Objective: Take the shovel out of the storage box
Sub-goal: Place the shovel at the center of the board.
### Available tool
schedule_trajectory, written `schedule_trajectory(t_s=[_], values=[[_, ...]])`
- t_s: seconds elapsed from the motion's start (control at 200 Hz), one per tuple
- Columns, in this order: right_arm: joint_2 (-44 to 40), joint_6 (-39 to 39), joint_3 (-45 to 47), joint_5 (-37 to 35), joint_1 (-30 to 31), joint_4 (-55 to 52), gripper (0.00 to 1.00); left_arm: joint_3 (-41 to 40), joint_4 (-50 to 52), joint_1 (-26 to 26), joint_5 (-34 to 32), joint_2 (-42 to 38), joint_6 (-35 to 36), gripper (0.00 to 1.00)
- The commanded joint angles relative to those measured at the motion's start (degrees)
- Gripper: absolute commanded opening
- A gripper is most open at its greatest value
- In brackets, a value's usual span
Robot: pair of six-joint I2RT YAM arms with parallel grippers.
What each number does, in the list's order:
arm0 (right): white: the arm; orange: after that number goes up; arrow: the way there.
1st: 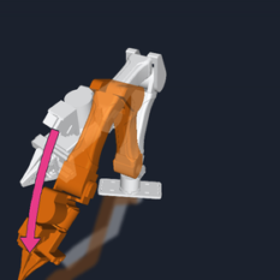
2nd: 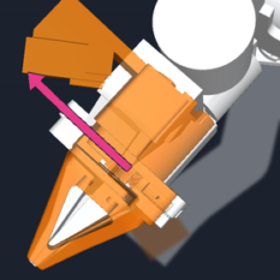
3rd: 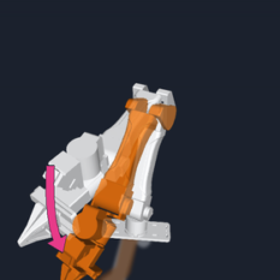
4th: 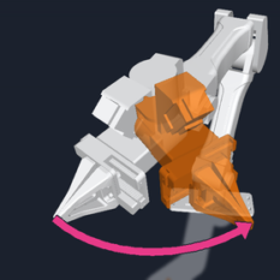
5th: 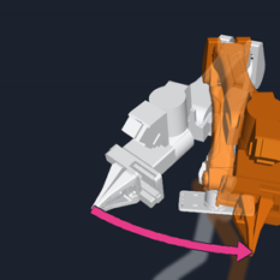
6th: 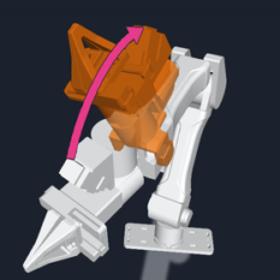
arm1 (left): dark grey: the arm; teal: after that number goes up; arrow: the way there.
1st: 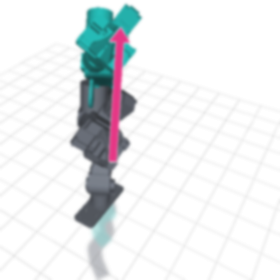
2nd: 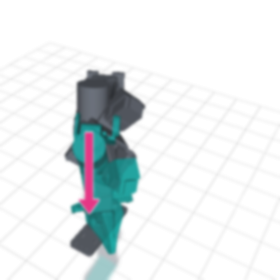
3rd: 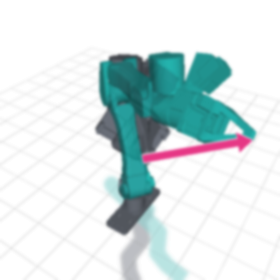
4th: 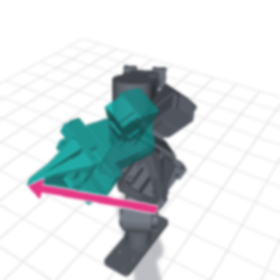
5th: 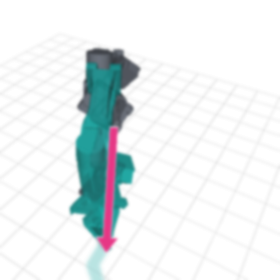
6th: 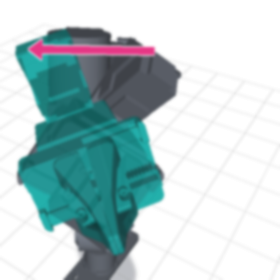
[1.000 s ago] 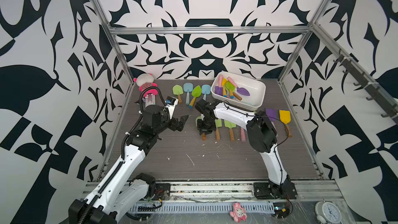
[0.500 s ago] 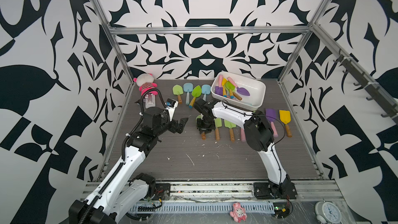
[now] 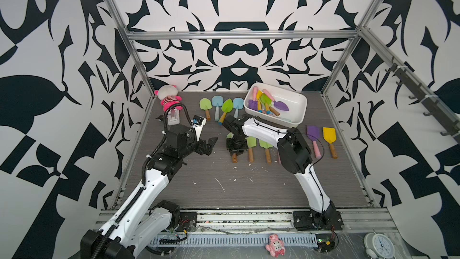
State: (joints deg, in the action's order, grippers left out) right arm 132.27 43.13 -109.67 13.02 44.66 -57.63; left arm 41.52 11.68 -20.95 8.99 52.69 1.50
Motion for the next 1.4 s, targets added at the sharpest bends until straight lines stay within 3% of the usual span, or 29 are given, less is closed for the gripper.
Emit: schedule_trajectory(t_s=[0.0, 0.29, 0.65, 0.98, 1.395], values=[[-0.17, -0.35, -2.3, -0.62, 0.07, -3.09, 0.24, -0.36, -1.14, 0.14, 0.24, 0.39, 0.58, 1.0], [-1.14, -0.42, -2.89, -0.43, 0.07, -2.59, 0.4, 0.27, -1.51, 0.15, 0.51, 1.28, 1.62, 0.99], [-6.69, 1.21, 1.24, 0.49, 0.05, 1.43, 0.49, 1.08, -1.22, 0.2, 0.22, 1.26, 2.81, 0.99], [-11.17, 0.06, 0.93, -5.02, 0.03, 2.05, 0.55, 3.35, -1.79, 0.46, 0.25, 2.46, 3.51, 0.99], [-18.46, -8.42, -1.27, -19.29, -0.69, 0.73, 0.65, 8.25, -3.51, 0.76, 0.08, 3.82, 4.19, 0.99]])
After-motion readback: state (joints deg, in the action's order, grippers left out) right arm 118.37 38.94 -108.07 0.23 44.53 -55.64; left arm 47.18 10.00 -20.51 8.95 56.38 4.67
